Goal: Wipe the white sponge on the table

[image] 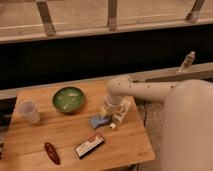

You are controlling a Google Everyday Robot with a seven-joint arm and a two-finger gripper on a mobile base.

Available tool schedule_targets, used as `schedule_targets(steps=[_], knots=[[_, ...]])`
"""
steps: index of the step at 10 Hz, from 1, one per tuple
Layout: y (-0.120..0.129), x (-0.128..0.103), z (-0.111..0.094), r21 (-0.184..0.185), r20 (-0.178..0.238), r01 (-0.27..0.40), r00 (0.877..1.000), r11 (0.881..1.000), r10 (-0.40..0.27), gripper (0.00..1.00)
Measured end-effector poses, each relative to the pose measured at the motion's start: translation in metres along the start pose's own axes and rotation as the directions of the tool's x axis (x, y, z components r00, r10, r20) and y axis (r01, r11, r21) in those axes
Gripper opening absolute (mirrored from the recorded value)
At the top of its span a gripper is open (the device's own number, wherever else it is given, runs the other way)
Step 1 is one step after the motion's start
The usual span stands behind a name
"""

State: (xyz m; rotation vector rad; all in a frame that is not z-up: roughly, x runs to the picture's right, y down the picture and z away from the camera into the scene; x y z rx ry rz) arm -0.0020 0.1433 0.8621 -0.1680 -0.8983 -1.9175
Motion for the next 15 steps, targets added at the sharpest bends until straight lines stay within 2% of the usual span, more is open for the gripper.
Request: schedule_targets(steps=[2,3,5,6,8,10,12,15], knots=[[-0.011,0.032,0.004,0.003,0.004,0.041,0.999,0.999,-0.041,0.00],[-0.025,0.050,0.008,0.009,0.005,0.081,0.997,0.997,-0.082,0.00],[-0.054,0.064,0.014,0.024,0.007,0.154,0.988,0.988,-0.154,0.00],[-0.069,0.061,0.017,0.035,0.016,0.183,0.983,0.983,-0.183,0.00],[-0.106,0.037,0.027,0.051,0.049,0.234,0.970,0.971,-0.236,0.00],[-0.134,0.005,0.042,0.054,0.114,0.254,0.959,0.966,-0.259,0.00],[-0.140,-0.024,0.045,0.036,0.139,0.223,0.964,0.974,-0.226,0.00],[-0.126,-0.042,0.037,-0.003,0.151,0.163,0.975,0.987,-0.161,0.00]])
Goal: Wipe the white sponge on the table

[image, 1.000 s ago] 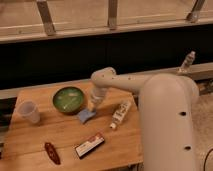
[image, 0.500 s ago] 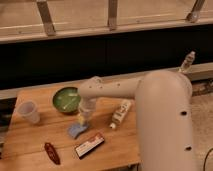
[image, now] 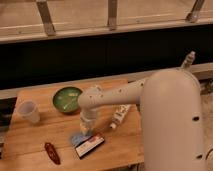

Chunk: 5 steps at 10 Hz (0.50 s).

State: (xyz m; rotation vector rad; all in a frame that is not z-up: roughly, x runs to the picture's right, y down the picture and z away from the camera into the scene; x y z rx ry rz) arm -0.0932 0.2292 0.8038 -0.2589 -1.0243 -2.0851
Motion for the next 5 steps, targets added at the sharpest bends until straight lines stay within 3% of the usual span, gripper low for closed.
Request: schedule_targets(steps=[3,5], knots=[[0.053,-0.002,-0.015,-0.037,0.005,-0.075,0.997,0.997,0.075,0.00],[0.112,0.003,-0.030,-0.047,-0.012,-0.137,0.991,0.989,0.137,0.00]])
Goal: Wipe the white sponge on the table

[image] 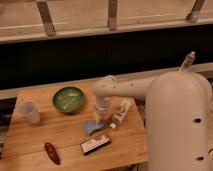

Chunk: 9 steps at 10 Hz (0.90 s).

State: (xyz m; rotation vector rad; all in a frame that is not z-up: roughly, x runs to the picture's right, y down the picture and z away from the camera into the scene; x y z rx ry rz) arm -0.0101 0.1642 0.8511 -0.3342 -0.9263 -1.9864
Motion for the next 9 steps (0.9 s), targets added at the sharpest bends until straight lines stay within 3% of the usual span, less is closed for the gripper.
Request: schedule_targets(steps=[3,4,7,9], knots=[[0.065,0.028,-0.014,-0.003,-0.022,-0.042,0.999,0.999,0.042,0.00],[0.072,0.044,-0.017,0.000,-0.030,-0.027,0.999,1.000,0.027,0.00],[0.067,0.087,-0.019,0.001,-0.037,0.049,0.998,0.999,-0.049,0.00],[0.046,0.097,-0.017,0.006,-0.032,0.109,0.994,0.994,-0.109,0.00]])
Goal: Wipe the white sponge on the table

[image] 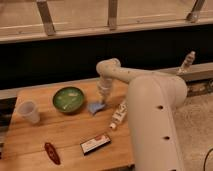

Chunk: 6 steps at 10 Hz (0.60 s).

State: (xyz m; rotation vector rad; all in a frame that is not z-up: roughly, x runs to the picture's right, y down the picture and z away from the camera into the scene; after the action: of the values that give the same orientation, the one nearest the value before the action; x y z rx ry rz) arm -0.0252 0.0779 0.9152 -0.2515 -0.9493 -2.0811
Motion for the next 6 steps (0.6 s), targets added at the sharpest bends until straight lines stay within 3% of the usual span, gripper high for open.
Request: schedule_targets(steps=[3,6], knots=[[-0.056,-0.010,0.014,0.024,0.020,0.085,0.996,0.996,-0.086,0.00],[-0.118,-0.039,0.032,0.056,0.043,0.132,0.990,0.990,-0.135,0.00]])
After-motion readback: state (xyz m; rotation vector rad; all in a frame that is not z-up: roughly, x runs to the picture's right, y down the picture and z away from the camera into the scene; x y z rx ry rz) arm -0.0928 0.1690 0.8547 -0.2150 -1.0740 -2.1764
